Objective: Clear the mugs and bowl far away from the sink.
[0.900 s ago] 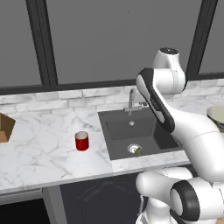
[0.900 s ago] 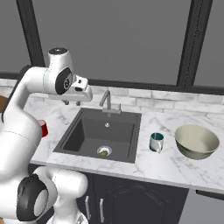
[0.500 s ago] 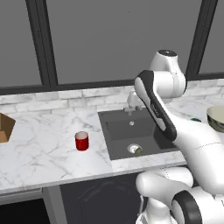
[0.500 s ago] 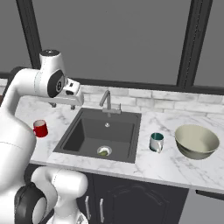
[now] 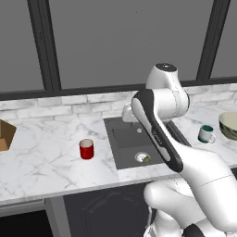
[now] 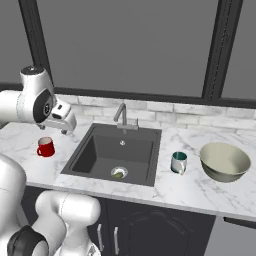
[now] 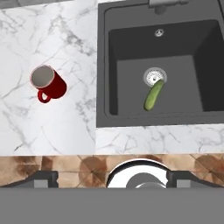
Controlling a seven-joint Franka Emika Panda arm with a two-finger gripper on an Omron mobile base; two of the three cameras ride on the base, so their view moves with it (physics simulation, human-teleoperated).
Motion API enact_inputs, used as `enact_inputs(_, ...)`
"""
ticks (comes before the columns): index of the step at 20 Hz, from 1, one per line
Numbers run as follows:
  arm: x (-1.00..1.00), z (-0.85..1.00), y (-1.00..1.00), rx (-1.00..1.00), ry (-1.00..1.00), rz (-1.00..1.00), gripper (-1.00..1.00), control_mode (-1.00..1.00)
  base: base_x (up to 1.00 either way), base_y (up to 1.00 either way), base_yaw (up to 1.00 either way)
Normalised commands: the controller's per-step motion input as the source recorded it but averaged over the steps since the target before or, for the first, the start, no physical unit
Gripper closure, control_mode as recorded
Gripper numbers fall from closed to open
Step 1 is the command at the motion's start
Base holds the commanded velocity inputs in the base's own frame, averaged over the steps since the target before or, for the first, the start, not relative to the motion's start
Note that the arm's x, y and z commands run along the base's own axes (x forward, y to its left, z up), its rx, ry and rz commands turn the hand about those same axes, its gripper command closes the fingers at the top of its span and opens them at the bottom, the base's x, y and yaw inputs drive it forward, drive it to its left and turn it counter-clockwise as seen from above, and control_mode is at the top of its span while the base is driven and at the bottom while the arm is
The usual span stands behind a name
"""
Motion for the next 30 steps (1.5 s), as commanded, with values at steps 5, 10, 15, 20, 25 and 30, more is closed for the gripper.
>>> enact_inputs(5,-0.17,-0.06,0.48,-0.03,0.04,-0.03,-1.0,-1.0,0.0,0.0,0.0)
enact_inputs(10,-0.13,-0.08,0.59,0.0,0.01,-0.04,-1.0,-1.0,0.0,0.0,0.0)
enact_inputs(15,-0.08,-0.17,0.59,0.0,0.04,-0.04,-1.0,-1.0,0.0,0.0,0.0)
enact_inputs(20,-0.02,-0.24,0.38,0.0,0.03,0.0,-1.0,-1.0,0.0,0.0,0.0)
enact_inputs(25,0.0,-0.26,0.24,0.0,0.03,0.0,-1.0,-1.0,0.0,0.0,0.0)
enact_inputs(30,0.07,-0.28,0.22,0.0,0.01,0.0,-1.0,-1.0,0.0,0.0,0.0)
